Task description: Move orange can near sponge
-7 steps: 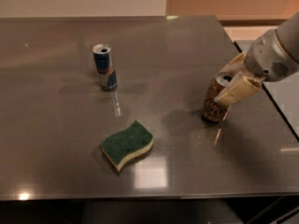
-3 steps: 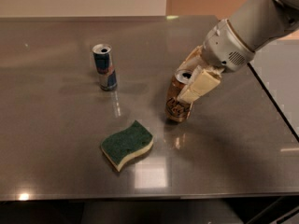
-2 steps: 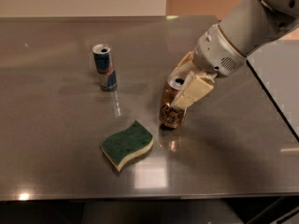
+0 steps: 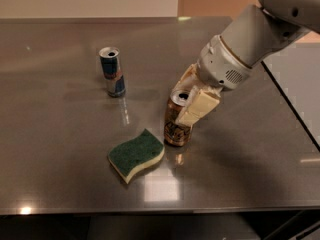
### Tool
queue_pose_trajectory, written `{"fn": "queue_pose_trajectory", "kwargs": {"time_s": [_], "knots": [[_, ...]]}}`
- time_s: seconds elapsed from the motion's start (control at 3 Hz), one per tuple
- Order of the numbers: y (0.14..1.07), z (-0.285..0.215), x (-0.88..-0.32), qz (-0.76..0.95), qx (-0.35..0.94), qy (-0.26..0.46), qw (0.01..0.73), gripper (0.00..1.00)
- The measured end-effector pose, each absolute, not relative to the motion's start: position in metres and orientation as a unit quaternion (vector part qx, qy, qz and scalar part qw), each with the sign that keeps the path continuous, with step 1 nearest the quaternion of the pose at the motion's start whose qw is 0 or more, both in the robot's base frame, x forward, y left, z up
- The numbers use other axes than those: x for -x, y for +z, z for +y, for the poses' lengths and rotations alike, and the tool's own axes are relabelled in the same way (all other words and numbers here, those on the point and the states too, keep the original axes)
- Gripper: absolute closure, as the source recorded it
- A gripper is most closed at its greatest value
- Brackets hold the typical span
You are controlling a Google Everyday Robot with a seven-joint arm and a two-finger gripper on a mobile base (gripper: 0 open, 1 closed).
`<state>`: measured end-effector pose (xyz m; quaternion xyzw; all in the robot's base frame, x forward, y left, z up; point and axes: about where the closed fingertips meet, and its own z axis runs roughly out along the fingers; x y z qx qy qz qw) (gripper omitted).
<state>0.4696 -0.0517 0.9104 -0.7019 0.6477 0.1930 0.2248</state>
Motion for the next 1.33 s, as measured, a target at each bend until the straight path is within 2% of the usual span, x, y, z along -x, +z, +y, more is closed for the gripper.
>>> {"fn": "queue_pose_trajectory", "kwargs": {"time_s": [1.0,1.33], "knots": [[0.9032,-0.0469,-0.4633,0.646,0.709,0.187,0.213,0.15],[0.904,-0.0457,-0.4627,0.645,0.71,0.186,0.213,0.0]]}}
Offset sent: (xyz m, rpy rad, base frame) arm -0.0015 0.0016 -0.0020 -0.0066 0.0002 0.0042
